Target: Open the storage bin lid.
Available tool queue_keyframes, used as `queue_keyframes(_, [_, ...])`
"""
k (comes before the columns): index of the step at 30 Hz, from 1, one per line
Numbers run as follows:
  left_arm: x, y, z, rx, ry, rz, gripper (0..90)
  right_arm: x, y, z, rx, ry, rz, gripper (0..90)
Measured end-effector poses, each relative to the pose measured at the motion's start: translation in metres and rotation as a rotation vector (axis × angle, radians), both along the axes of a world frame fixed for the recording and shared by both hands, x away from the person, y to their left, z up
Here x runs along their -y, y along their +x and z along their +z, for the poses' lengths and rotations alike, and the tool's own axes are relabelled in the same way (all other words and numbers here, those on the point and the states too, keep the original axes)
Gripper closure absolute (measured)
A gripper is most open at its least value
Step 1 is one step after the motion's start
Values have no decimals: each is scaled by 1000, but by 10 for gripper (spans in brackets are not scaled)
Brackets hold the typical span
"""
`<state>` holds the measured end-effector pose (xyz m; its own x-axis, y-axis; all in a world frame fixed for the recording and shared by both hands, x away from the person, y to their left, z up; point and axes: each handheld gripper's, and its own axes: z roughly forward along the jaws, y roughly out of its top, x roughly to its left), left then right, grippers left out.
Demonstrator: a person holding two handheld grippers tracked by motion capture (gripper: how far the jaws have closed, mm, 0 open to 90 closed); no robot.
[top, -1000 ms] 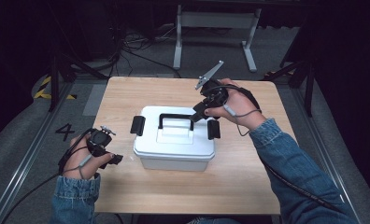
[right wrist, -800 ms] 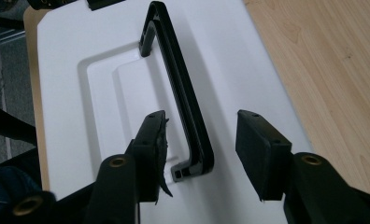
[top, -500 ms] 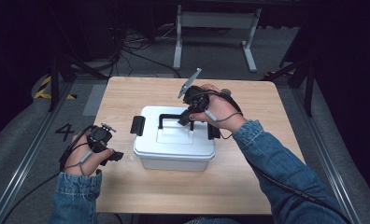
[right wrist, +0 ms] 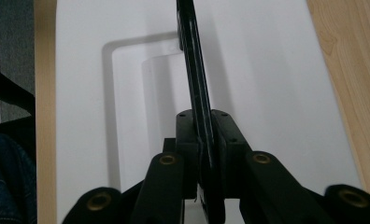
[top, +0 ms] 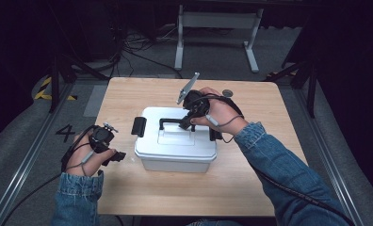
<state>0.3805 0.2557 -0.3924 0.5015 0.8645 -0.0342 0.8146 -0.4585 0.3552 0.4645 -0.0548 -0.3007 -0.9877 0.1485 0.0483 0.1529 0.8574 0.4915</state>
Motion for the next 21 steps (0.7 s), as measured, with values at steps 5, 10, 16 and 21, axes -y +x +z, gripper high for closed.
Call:
queue_keyframes(5, [-1, -1, 0, 1, 0, -2, 239, -1, -1, 3, 14, 1, 28, 837])
queue_keyframes(10, [-3, -3, 1, 1, -4, -2, 236, -2, -2, 9, 22, 19, 39, 841])
queue_keyframes(16, [-3, -4, 0, 7, 0, 4, 237, -4, -4, 19, 33, 45, 58, 845])
queue_keyframes(21, [-4, -5, 0, 6, -7, 8, 237, -3, -4, 28, 57, 70, 58, 846])
